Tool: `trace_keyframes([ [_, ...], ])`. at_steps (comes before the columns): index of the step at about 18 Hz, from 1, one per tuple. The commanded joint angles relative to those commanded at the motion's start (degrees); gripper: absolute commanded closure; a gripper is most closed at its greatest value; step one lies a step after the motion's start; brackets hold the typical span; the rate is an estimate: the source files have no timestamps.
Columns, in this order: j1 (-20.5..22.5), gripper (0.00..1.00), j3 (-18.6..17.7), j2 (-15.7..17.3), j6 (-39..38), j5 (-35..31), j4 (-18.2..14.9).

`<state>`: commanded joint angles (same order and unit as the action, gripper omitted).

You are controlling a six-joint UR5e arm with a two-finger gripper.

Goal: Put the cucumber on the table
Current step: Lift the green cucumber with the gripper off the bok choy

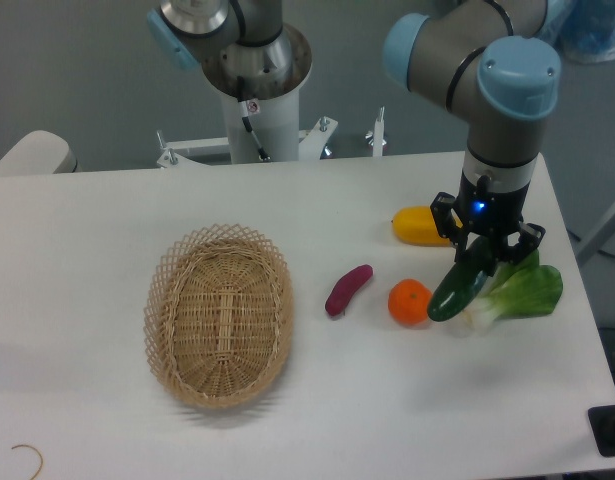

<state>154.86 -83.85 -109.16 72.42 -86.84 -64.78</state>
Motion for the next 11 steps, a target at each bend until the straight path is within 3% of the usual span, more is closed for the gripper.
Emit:
trace_keyframes([
  [11, -0.70, 0.64, -0.09, 0.09, -2.11, -0.09, 0.00],
])
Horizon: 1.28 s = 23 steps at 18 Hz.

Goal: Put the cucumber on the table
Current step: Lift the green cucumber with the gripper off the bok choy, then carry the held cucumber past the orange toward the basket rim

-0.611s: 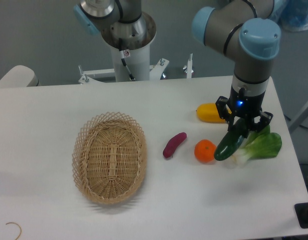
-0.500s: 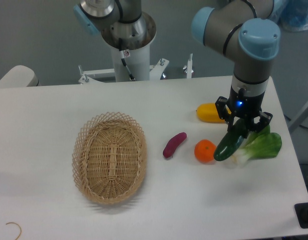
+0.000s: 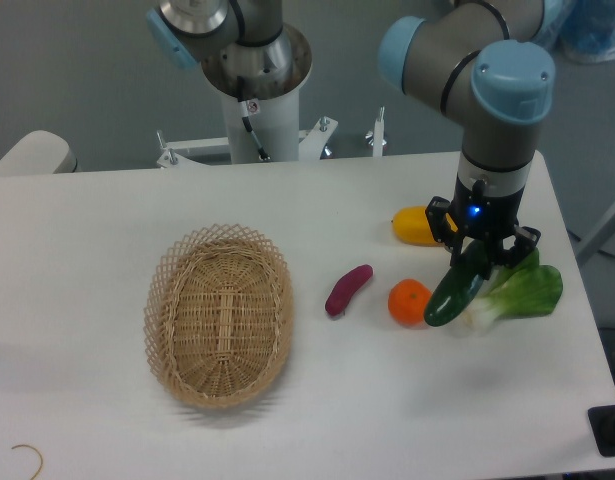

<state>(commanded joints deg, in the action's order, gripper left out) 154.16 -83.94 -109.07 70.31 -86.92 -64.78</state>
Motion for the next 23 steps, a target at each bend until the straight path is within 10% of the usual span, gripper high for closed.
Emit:
trace_keyframes([
  [15, -13.35, 0.64, -0.18, -8.16, -30.13, -0.70, 8.09],
  [23, -17.05, 0.64, -0.35, -15.20, -31.64, -0.79, 12.74],
])
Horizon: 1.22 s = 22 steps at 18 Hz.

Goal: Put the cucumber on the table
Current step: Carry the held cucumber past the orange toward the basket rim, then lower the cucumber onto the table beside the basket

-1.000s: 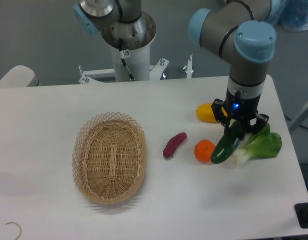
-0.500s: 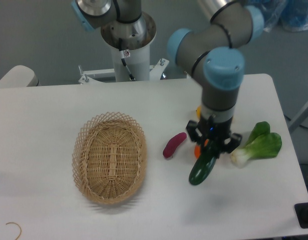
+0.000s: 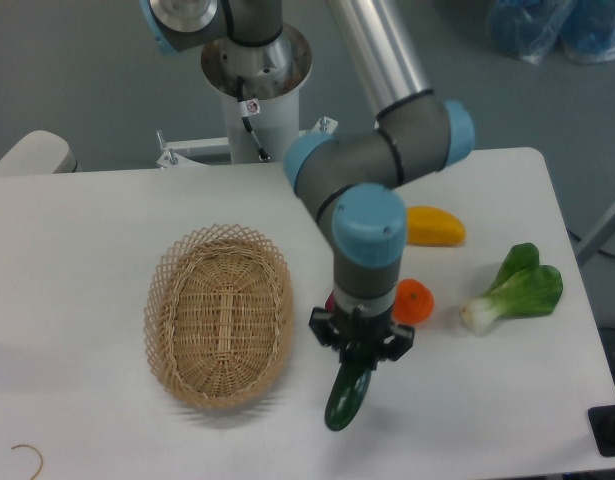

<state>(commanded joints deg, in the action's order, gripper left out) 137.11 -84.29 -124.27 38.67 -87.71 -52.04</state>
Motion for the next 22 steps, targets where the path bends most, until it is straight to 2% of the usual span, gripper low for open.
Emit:
trace_keyframes([
  [2, -1.14, 0.64, 0.53, -2.11, 0.53, -2.45, 1.75],
  [5, -2.63, 0.64, 0.62, -4.48, 1.75, -9.38, 4.74],
  [16, -2.81, 0.62, 0.79, -5.55, 1.85, -9.84, 4.84],
  [17, -2.81, 0.51, 0.88, -5.37, 1.85, -9.84, 4.84],
  [18, -2.81, 0.30, 1.05, -5.37, 1.85, -10.02, 4.93],
  [19, -2.81, 0.00, 1.58, -5.20, 1.93, -10.54, 5.01],
  [22, -2.81, 0.00, 2.11, -4.50, 2.55, -11.07, 5.10],
])
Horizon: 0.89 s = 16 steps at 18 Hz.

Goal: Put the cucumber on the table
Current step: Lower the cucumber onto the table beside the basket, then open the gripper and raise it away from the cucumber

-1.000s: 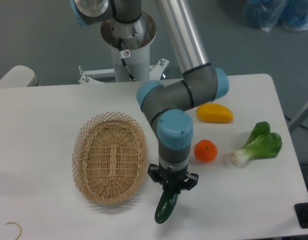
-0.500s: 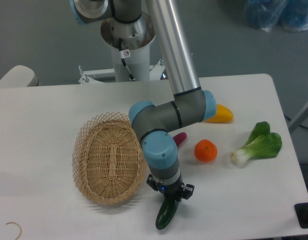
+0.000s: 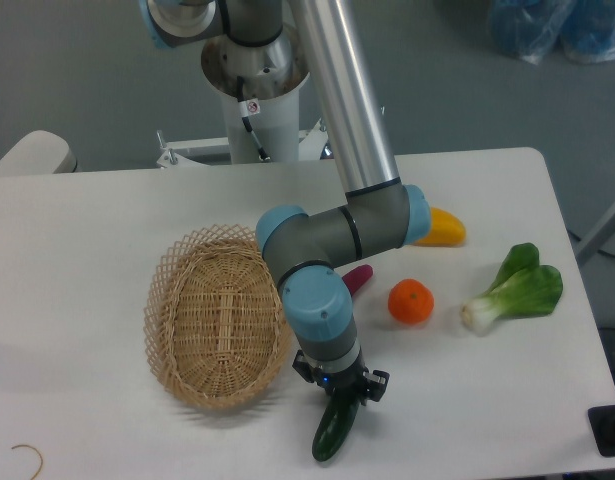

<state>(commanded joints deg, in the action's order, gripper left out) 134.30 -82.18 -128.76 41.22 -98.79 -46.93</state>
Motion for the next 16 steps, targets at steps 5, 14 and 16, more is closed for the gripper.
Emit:
trace_keyframes([
  [5, 0.17, 0.00, 2.54, 2.72, 3.24, -0.26, -0.17],
  [14, 8.86, 0.00, 4.04, 13.44, 20.27, -0.71, -10.18],
  [16, 12.03, 0.00, 4.13, 15.29, 24.68, 0.34, -13.43],
])
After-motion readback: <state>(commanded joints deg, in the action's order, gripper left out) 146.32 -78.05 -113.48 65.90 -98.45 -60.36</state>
